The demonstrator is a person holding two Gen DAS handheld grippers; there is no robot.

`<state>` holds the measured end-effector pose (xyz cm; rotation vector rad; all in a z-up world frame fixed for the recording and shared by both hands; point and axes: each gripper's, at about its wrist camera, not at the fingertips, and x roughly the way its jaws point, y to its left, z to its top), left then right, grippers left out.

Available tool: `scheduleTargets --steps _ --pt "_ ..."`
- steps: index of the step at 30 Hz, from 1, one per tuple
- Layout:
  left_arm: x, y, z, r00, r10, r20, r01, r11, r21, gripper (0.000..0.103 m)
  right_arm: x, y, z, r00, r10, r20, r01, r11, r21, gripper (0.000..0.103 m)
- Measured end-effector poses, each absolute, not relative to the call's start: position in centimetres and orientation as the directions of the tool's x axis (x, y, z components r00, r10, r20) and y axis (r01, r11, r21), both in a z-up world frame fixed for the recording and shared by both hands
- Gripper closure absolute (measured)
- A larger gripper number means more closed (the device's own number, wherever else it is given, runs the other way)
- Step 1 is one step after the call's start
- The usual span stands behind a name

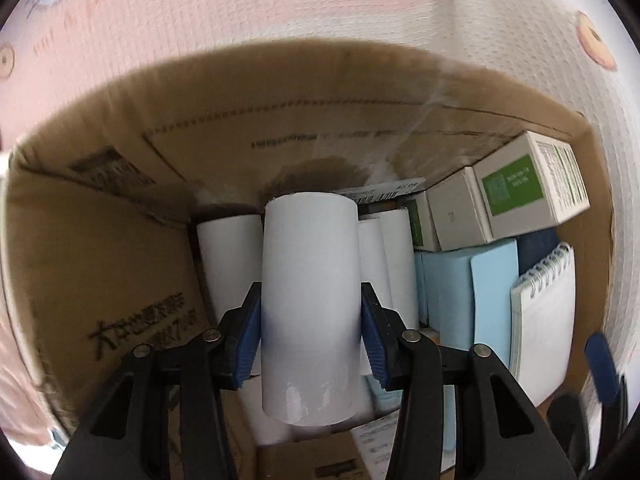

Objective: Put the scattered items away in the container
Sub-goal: 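Lower the left gripper's tube among the paper rolls and open it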

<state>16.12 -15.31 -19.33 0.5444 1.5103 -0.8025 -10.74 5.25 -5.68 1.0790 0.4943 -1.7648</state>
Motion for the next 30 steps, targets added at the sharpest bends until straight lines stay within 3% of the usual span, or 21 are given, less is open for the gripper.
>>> scheduleTargets --steps 22,30 --pt "16.6 -14.3 -17.1 -0.091 -0.156 -0.984 0.752 0.637 -0.171 0.048 -8.9 4.4 -6.4 -0.200 -0.440 -0.875 0.917 -0.399 -0.009 0.036" --pt "16.3 -13.6 -15.5 -0.150 -0.175 -0.973 0.781 0.582 -0.225 0.048 -8.6 4.5 -6.0 -0.147 -0.443 -0.884 0.918 -0.394 0.045 0.035"
